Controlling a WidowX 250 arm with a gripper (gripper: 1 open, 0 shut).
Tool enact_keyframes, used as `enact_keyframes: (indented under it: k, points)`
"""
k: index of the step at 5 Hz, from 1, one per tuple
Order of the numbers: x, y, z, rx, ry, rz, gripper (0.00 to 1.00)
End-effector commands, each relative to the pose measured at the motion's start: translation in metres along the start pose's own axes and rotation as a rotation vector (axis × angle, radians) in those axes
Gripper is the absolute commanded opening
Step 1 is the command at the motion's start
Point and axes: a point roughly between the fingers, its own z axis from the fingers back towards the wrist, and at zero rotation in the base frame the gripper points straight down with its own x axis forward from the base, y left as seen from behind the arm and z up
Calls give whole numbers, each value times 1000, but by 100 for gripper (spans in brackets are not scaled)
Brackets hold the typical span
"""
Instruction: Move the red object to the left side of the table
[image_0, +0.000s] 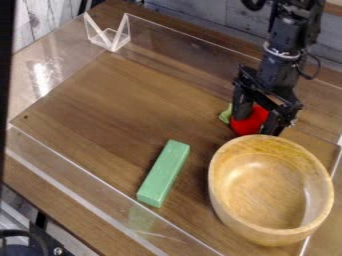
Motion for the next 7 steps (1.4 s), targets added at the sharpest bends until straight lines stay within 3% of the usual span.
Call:
enact_keyframes:
  k: [1, 2, 4, 5, 6, 7]
  points:
    - [12, 1, 12, 29, -44, 1, 100]
    - [15, 2, 12, 41, -49, 8, 100]
    - [0, 32, 28, 58, -70, 27, 100]
    - [-3, 42, 46, 63, -86, 18, 100]
    - [-1, 44, 56, 67, -91, 9, 100]
    - [4, 38, 52, 60, -79, 16, 100]
